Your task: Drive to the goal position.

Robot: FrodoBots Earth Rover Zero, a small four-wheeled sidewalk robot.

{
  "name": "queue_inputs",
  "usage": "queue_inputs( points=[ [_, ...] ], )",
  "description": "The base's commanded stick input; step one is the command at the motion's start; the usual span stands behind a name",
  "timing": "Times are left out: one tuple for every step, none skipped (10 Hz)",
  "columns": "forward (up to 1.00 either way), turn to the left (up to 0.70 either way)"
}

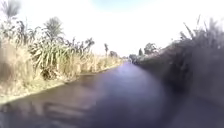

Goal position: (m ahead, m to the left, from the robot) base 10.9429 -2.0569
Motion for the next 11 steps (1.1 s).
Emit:
queue_inputs(
  points=[
    [0.97,0.0],
    [0.97,0.0],
    [0.97,0.0],
    [0.98,0.0],
    [0.02,0.0],
    [0.04,0.0],
    [0.01,0.0],
    [0.0,0.0],
    [0.0,0.0],
    [0.0,0.0],
    [0.0,0.0]
  ],
)
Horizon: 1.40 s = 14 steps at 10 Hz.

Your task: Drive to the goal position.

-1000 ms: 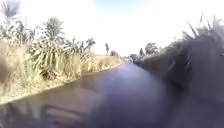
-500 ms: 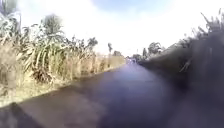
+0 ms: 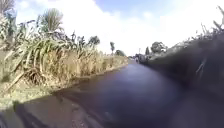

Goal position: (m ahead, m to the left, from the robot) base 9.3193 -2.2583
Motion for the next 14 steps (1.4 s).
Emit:
queue_inputs(
  points=[
    [0.05,0.0],
    [0.05,0.0],
    [0.05,0.0],
    [0.38,-0.08],
    [1.0,-0.24],
    [1.0,-0.35],
    [1.0,-0.39],
    [1.0,-0.39],
    [1.0,-0.39],
    [1.0,-0.39],
    [1.0,-0.39],
    [1.0,-0.39],
    [1.0,-0.38],
    [1.0,-0.33]
  ],
)
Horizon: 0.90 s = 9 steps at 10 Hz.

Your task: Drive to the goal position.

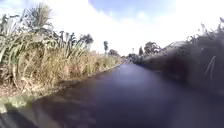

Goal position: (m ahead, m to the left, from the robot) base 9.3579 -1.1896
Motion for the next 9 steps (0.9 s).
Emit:
queue_inputs(
  points=[
    [1.0,-0.27],
    [0.75,-0.18],
    [0.13,-0.02],
    [0.07,0.0],
    [0.07,0.0],
    [0.08,0.0],
    [1.0,0.0],
    [1.0,0.0],
    [1.0,0.0]
  ],
)
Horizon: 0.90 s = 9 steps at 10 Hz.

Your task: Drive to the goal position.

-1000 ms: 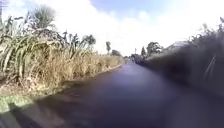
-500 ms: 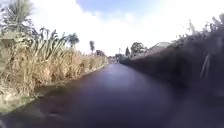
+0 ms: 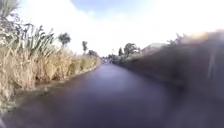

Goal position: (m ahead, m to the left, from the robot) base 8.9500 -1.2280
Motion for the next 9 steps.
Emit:
queue_inputs(
  points=[
    [1.0,0.0],
    [1.0,0.0],
    [1.0,0.0],
    [1.0,0.0],
    [1.0,0.0],
    [1.0,0.0],
    [1.0,0.0],
    [1.0,0.0],
    [1.0,0.0]
  ],
)
